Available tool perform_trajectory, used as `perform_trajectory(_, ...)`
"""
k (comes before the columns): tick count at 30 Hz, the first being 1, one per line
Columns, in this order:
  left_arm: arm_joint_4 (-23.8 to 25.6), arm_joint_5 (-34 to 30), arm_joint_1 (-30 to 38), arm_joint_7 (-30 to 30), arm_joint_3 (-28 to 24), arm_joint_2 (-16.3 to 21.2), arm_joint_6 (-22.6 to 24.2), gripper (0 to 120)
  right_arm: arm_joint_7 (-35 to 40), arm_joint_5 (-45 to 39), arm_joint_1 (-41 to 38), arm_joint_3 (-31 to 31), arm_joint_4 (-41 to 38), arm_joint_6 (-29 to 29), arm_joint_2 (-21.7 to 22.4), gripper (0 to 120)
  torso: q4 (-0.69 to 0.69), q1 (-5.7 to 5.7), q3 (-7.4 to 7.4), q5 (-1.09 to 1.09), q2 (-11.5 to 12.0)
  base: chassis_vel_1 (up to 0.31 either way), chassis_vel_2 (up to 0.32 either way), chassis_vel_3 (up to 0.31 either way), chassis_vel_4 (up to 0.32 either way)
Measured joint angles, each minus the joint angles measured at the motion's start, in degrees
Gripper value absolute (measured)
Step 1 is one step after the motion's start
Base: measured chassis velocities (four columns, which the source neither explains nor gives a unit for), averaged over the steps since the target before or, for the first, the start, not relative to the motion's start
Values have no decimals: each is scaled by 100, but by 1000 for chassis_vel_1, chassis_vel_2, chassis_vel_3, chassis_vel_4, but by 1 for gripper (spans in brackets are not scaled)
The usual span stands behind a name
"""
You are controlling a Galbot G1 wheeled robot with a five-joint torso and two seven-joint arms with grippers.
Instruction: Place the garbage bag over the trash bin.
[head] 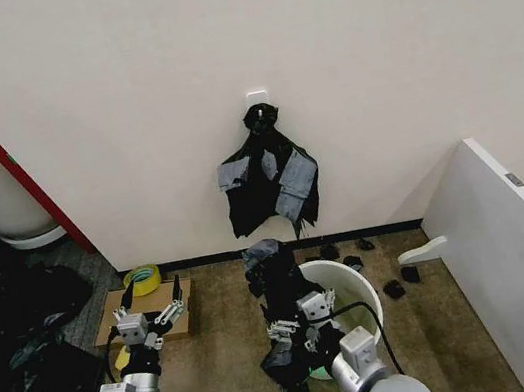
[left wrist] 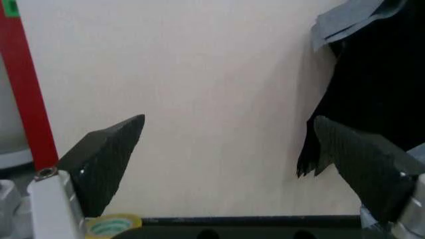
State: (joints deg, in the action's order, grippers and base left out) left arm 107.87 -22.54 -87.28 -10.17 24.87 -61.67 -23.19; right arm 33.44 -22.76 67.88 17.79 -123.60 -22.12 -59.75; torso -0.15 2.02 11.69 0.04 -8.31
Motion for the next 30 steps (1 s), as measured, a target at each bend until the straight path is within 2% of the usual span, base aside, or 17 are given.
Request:
perform_trajectory(12,101,-103,64,-88,-326,33,135,100,752,-188,108,-112,134,-628,-126,56,0,0,0,0,0,0,0,0,0)
perform_trajectory(13,101,-96,72,-89,-356,38,137,100,789,-152,141,-143,149,-654,-120,49,-1,0,0,0,0,0,0,0,0)
perform_trajectory(15,102,-86,77,-91,-387,41,137,100,810,-137,167,-164,153,-666,-114,47,-1,0,0,0,0,0,0,0,0)
perform_trajectory(18,142,-65,81,-115,-557,60,178,100,849,-112,264,-270,136,-677,-87,34,0,0,0,0,0,0,0,0,0)
perform_trajectory(21,270,-279,107,-159,-837,102,409,100,853,-135,379,-423,67,-600,-86,21,0,0,0,-2,0,0,0,0,0)
perform_trajectory(22,270,-279,107,-159,-837,102,409,100,853,-135,379,-423,67,-600,-86,21,0,0,0,-2,0,0,0,0,0)
perform_trajectory(27,671,-1187,380,-216,-1172,245,1318,100,951,-771,543,-758,29,-388,-152,1,-1,0,0,0,0,0,0,0,0)
perform_trajectory(29,826,-1577,550,-360,-1283,298,1812,100,1021,-1294,538,-892,33,-305,-194,0,-2,0,0,0,0,0,0,0,0)
perform_trajectory(30,826,-1577,550,-360,-1283,298,1812,100,1021,-1294,538,-892,33,-305,-194,0,-2,0,0,0,0,0,0,0,0)
